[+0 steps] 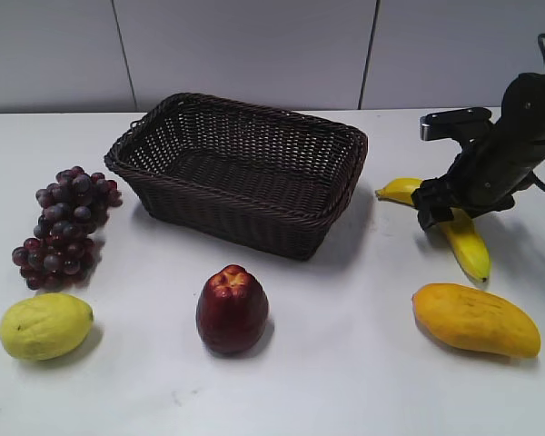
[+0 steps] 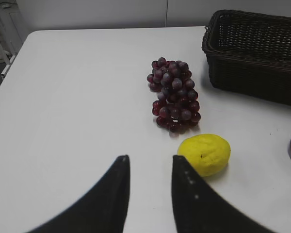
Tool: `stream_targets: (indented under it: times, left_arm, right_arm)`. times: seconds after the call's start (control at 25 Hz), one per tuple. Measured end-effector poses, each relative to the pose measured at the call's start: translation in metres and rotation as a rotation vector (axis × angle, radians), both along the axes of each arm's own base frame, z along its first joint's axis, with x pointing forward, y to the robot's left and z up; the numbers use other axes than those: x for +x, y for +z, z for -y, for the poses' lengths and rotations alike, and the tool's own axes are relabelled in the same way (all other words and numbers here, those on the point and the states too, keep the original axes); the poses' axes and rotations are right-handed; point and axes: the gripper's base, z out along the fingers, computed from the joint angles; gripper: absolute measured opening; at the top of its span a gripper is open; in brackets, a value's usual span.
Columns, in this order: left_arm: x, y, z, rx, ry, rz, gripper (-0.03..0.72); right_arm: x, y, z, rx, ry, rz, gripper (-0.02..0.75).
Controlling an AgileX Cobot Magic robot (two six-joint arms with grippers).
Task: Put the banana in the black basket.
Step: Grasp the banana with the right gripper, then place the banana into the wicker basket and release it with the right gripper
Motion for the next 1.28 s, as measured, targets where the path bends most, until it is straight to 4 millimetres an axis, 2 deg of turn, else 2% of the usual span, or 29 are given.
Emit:
stream_targets:
  times: [0.16,0.32,0.44,0.6,0.8,0.88,1.0,1.12,1.28]
  left_arm:
    - [0.000,0.000,0.000,0.000,0.000,0.000,0.221]
    - [0.000,0.000,0.000,0.000,0.000,0.000,0.221]
    - [0.000,0.000,0.000,0.000,0.000,0.000,0.221]
    - [0.000,0.000,0.000,0.000,0.000,0.000,0.221]
    - [0.000,0.000,0.000,0.000,0.000,0.000,0.221]
    - [0.000,0.000,0.000,0.000,0.000,0.000,0.221]
    - [0.000,0.000,0.000,0.000,0.000,0.000,0.221]
    - [0.000,0.000,0.000,0.000,0.000,0.000,0.221]
    - [0.000,0.000,0.000,0.000,0.000,0.000,0.221]
  right_arm:
    - [0.003,0.002,-0.001,0.001,0.000,0.002,0.361]
    - [0.007,0.008,-0.001,0.000,0.000,-0.009,0.343]
    - [0.012,0.021,-0.002,-0.006,0.006,-0.015,0.343]
    - [0.024,0.058,-0.002,-0.029,0.025,0.021,0.343]
    - [0.041,0.121,-0.007,-0.023,0.029,0.098,0.343]
    - [0.047,0.146,-0.019,-0.005,0.047,0.152,0.343]
    - [0.048,0.170,-0.047,0.023,0.102,0.223,0.343]
    - [0.042,0.178,-0.083,0.043,0.180,0.274,0.342]
    - [0.032,0.177,-0.130,0.072,0.295,0.338,0.342]
